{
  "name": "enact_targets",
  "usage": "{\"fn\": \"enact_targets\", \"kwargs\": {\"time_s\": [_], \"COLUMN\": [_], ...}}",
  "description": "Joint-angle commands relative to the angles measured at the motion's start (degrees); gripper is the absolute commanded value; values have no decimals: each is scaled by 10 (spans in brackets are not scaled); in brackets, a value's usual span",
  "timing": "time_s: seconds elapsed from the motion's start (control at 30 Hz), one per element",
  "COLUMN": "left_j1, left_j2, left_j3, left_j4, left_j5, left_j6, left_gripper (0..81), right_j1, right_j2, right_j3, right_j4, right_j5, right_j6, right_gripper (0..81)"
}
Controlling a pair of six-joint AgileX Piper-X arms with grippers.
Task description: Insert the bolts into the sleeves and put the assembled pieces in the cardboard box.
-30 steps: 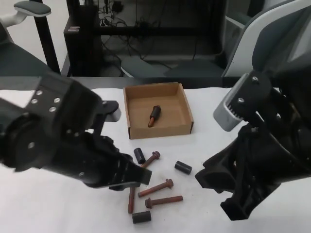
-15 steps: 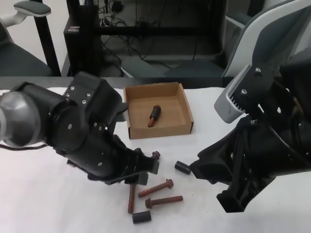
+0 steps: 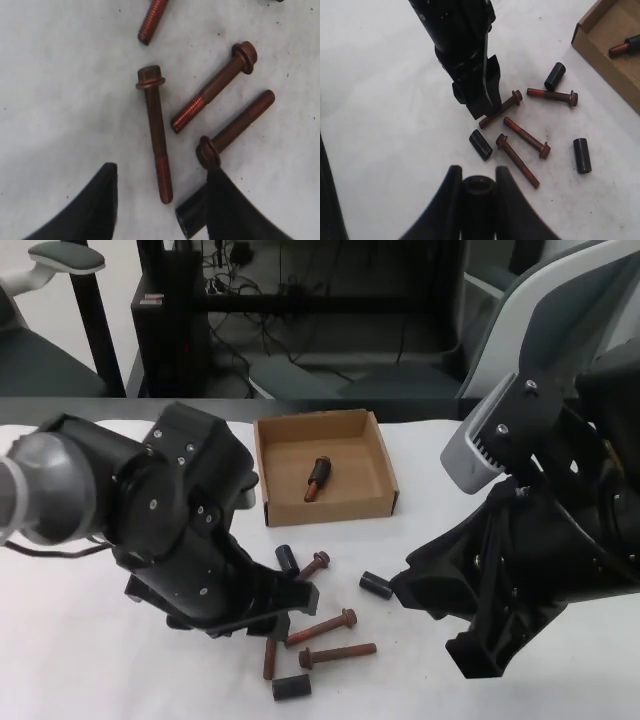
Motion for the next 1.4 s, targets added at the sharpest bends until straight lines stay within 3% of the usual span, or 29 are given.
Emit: {"fn": "enact_targets", "kwargs": {"time_s": [0.0,0.2,0.37,1.37], "left_j1": [-3,-3,-3,-3], "left_j2": [15,32,38,104], "left_j3": [-6,-8,-8,-22], "left_j4": [-6,-62,-85,-96], "left_j5": [-3,-6,-1,-2], "left_j6": [-11,-19,-30,-82], "left_gripper": [538,526,412,412], "right_j1": [2,2,2,2], "right_j2": [-8,-8,-8,-8], "right_j3": [-2,-2,-2,-2], "right_j4": [-7,-7,-7,-7], "right_j5": [-8,-16,-17,-17], "right_j6": [1,1,-4,-29], "right_gripper": [6,6,6,6]}}
